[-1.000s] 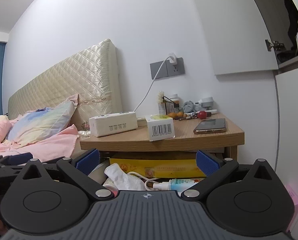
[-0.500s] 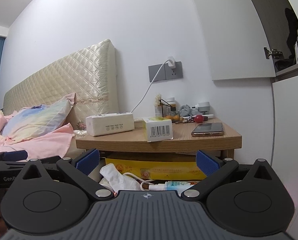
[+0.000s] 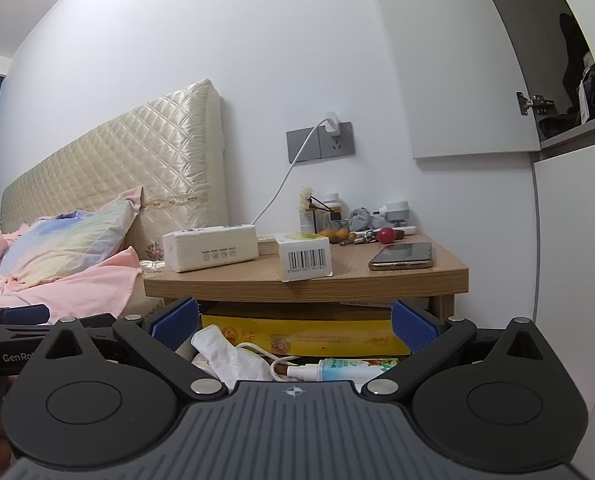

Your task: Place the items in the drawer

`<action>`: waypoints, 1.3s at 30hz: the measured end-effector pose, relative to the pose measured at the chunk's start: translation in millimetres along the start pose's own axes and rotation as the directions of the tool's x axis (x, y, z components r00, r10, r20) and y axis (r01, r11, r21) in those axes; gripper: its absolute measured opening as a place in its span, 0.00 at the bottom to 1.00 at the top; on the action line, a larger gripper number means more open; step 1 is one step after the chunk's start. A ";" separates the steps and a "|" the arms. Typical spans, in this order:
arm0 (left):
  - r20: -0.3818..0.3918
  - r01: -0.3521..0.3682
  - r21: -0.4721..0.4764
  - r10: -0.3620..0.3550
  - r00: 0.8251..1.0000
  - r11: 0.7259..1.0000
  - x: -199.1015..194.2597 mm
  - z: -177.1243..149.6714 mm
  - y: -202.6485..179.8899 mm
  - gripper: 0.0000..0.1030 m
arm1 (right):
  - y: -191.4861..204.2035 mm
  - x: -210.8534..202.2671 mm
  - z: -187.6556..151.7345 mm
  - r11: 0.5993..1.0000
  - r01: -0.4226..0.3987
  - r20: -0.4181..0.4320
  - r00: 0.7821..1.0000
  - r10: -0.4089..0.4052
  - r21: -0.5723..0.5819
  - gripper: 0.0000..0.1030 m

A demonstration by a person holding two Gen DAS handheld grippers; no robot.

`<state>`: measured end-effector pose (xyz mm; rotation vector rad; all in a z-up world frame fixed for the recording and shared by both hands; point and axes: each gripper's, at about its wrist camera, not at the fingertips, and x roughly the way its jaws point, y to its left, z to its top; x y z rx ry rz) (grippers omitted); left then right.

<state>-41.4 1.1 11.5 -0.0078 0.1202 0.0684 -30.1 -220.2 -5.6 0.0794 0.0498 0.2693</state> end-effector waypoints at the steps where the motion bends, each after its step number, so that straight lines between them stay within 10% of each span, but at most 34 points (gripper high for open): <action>1: -0.001 0.001 0.001 -0.001 1.000 1.000 0.0 -0.1 -0.1 0.99 | -0.3 0.0 -0.1 1.000 0.000 -0.001 1.000 0.000 0.001 1.00; 39: 0.039 0.001 -0.002 -0.001 0.999 1.000 -4.2 -0.5 1.3 0.99 | -7.1 14.9 29.7 0.999 -0.031 0.026 0.999 0.030 0.042 1.00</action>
